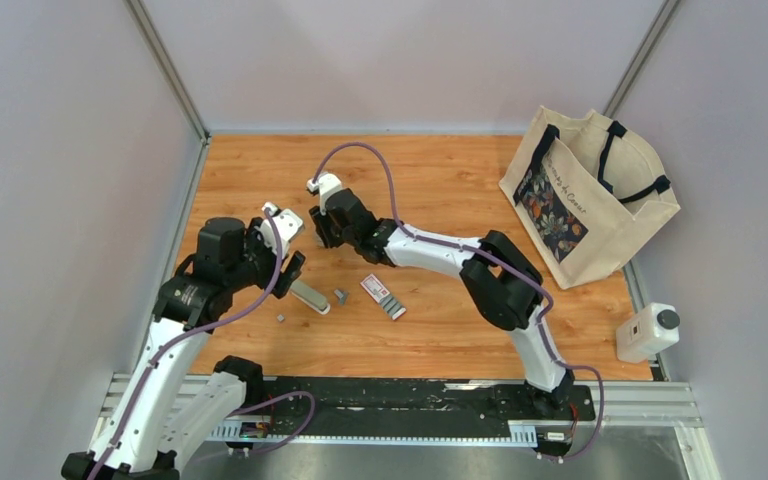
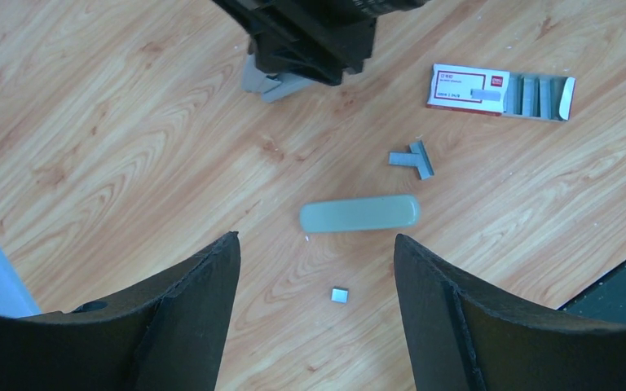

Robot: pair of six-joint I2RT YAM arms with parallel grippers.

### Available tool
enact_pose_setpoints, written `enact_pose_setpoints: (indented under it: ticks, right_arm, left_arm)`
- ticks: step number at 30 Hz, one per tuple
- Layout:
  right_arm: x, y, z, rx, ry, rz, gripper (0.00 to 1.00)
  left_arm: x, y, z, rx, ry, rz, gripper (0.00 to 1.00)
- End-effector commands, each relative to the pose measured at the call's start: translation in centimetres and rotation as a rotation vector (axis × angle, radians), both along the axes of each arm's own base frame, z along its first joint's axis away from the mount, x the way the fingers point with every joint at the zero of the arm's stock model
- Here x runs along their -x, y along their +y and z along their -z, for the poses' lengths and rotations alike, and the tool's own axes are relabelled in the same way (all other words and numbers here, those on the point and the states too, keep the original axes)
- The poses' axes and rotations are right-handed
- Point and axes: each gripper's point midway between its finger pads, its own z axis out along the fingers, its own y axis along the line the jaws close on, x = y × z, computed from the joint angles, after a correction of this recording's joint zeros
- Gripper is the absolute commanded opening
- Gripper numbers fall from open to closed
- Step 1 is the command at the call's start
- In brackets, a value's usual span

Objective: Unload the staples from the stapler

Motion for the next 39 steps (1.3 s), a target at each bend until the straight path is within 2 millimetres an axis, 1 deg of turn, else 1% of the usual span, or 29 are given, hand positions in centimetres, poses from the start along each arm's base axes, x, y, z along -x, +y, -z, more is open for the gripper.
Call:
enact_pose_setpoints:
  ticks: [1,2,5,7,8,10,11,12,13,14,15,16,17,20,23,26,27,28,29,30,31,32,33,34,35,37,38,39]
  right_arm:
    - [-3.2,4.1,-6.1,-0.22,-0.169,0.066,0.0]
    - [-3.4,4.2,-6.1,-0.226,-0.178,0.085,0.0]
    - [-4.1,4.7,-4.9,-0.232,-0.19,0.13,0.0]
    - [-3.9,5.1,-4.0,-0.22,-0.175,0.126,0.02]
    - [-3.6,5.3,-3.2,-0.209,-0.158,0.12,0.08]
    - [-2.6,5.5,-2.4,-0.201,-0.129,0.09,0.18]
    - [-1.6,5.5,-1.9,-0.187,-0.113,0.077,0.36]
    - [-1.0,5.2,-1.5,-0.172,-0.097,0.075,0.46]
    - [-0.5,5.1,-1.1,-0.162,-0.08,0.069,0.54]
    - [0.4,5.1,-0.9,-0.159,-0.057,0.064,0.66]
    - [0.8,4.7,-0.3,-0.136,-0.041,0.067,0.69]
    - [1.3,4.5,0.0,-0.133,-0.035,0.068,0.71]
    - [1.9,4.1,0.9,-0.122,-0.02,0.067,0.72]
    - [2.2,3.7,0.5,-0.147,-0.003,0.079,0.71]
    - [2.4,3.9,-0.3,-0.153,0.001,0.061,0.7]
    - [2.5,3.6,-2.5,-0.151,-0.008,0.059,0.71]
    - [2.8,3.0,-2.4,-0.137,0.001,0.06,0.73]
    - [2.9,2.4,-4.7,-0.165,-0.014,0.062,0.74]
    - [2.8,1.7,-5.5,-0.17,-0.016,0.07,0.76]
    - [2.9,0.8,-5.8,-0.16,-0.008,0.076,0.78]
    - [3.7,-0.7,-7.2,-0.155,-0.003,0.078,0.78]
    - [3.7,-1.9,-7.2,-0.145,0.006,0.084,0.79]
    - [4.2,-3.1,-7.2,-0.124,0.019,0.083,0.81]
    - [4.7,-4.9,-5.6,-0.08,0.039,0.082,0.81]
    - [5.4,-5.9,-6.7,-0.085,0.034,0.071,0.82]
    - [6.6,-8.1,-4.6,-0.01,0.073,0.051,0.83]
    - [8.1,-9.2,-3.0,0.035,0.097,0.004,0.84]
    - [8.9,-10.1,-1.5,0.079,0.129,-0.013,0.85]
  left_arm:
    - [0.4,0.8,-0.5,-0.031,-0.018,-0.012,0.77]
    - [0.5,0.9,-0.5,-0.03,-0.018,-0.018,0.77]
    - [0.6,0.9,-0.6,-0.027,-0.017,-0.024,0.77]
    - [0.7,1.0,-0.6,-0.028,-0.015,-0.032,0.77]
    - [0.7,1.1,-0.6,-0.029,-0.015,-0.033,0.77]
    - [0.6,1.1,-0.4,-0.03,-0.015,-0.034,0.77]
    - [0.6,1.1,-0.2,-0.031,-0.014,-0.038,0.77]
    - [0.5,1.1,-0.1,-0.031,-0.014,-0.038,0.77]
    - [0.4,1.1,-0.1,-0.027,-0.016,-0.042,0.77]
    - [0.3,1.0,0.0,-0.025,-0.012,-0.042,0.77]
    - [0.3,0.9,0.2,-0.022,-0.005,-0.04,0.77]
    - [0.1,0.8,0.2,-0.015,-0.007,-0.043,0.77]
    - [0.0,0.8,0.2,-0.014,-0.006,-0.043,0.77]
    - [-0.2,0.7,-0.1,-0.009,-0.01,-0.048,0.77]
    - [-0.2,0.7,-0.5,-0.002,-0.019,-0.051,0.77]
    - [-0.1,0.7,-0.4,-0.003,-0.021,-0.046,0.77]
    - [-0.1,0.6,-0.4,-0.001,-0.022,-0.041,0.77]
    - [-0.1,0.6,-0.3,-0.002,-0.02,-0.039,0.77]
    - [-0.2,0.5,-0.1,-0.005,-0.013,-0.037,0.77]
    - [-0.2,0.4,0.0,0.0,-0.009,-0.034,0.77]
    - [-0.3,0.4,0.1,0.0,-0.005,-0.031,0.77]
    - [-0.3,0.2,0.2,0.0,0.002,-0.025,0.77]
    - [-0.3,0.0,0.2,0.008,0.0,-0.013,0.77]
    - [-0.3,-0.2,0.2,0.013,0.002,-0.008,0.77]
    - [-0.3,-0.4,0.2,0.018,0.005,0.002,0.77]
    - [-0.5,-0.5,0.0,0.026,0.002,0.006,0.77]
    - [-0.6,-0.6,-0.1,0.028,0.006,0.008,0.77]
    - [-0.5,-0.8,-0.2,0.035,0.007,0.016,0.77]
